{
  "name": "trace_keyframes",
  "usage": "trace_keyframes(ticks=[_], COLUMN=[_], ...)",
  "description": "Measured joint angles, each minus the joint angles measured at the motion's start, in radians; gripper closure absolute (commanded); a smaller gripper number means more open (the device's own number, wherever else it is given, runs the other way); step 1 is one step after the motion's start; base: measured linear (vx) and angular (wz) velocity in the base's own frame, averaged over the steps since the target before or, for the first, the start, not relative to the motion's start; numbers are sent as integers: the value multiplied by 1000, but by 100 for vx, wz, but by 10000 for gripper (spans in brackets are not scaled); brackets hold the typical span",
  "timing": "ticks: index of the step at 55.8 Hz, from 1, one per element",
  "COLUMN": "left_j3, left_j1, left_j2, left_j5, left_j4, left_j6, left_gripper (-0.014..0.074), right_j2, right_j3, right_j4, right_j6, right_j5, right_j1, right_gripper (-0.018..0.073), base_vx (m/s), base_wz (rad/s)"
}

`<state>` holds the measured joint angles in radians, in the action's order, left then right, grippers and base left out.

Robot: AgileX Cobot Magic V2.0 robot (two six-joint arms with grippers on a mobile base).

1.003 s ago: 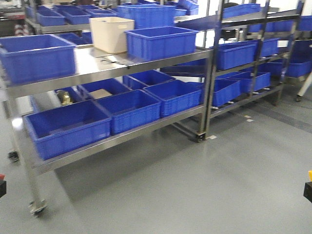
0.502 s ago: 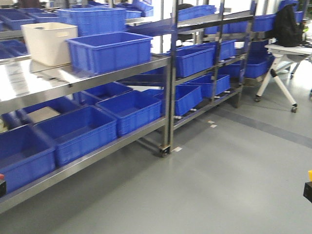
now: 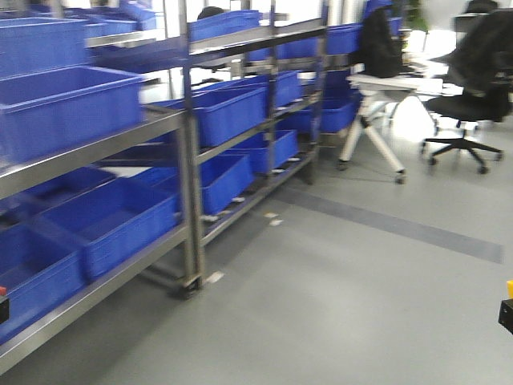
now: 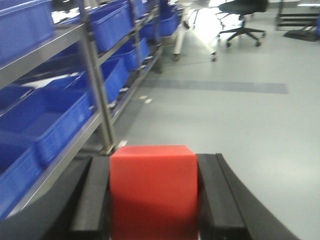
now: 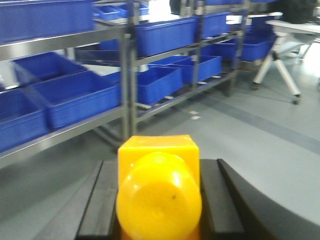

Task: Pick red and yellow blocks into blue bin
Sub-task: 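Drive the base away from the table to the large blue bin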

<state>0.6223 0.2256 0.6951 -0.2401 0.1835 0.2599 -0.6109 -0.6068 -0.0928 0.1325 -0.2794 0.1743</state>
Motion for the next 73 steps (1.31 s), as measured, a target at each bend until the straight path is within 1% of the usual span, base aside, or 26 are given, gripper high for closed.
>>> trace_keyframes(ticks=[18,33,55,73], left_j3=[0,0,0,0], left_j1=[0,0,0,0], left_j2=[0,0,0,1], left_j5=[0,0,0,0], left_j4=[0,0,0,0], left_j6=[0,0,0,0], left_gripper=[595,595,595,595], right_j2=[0,0,0,0], right_j3=[0,0,0,0], right_j4=[0,0,0,0], right_j6=[0,0,0,0], right_j5=[0,-1,-1,-1], right_j1=[0,0,0,0], right_gripper=[570,570,570,570], base_vx=[57,59,59,53], base_wz=[-42,-17,15,37])
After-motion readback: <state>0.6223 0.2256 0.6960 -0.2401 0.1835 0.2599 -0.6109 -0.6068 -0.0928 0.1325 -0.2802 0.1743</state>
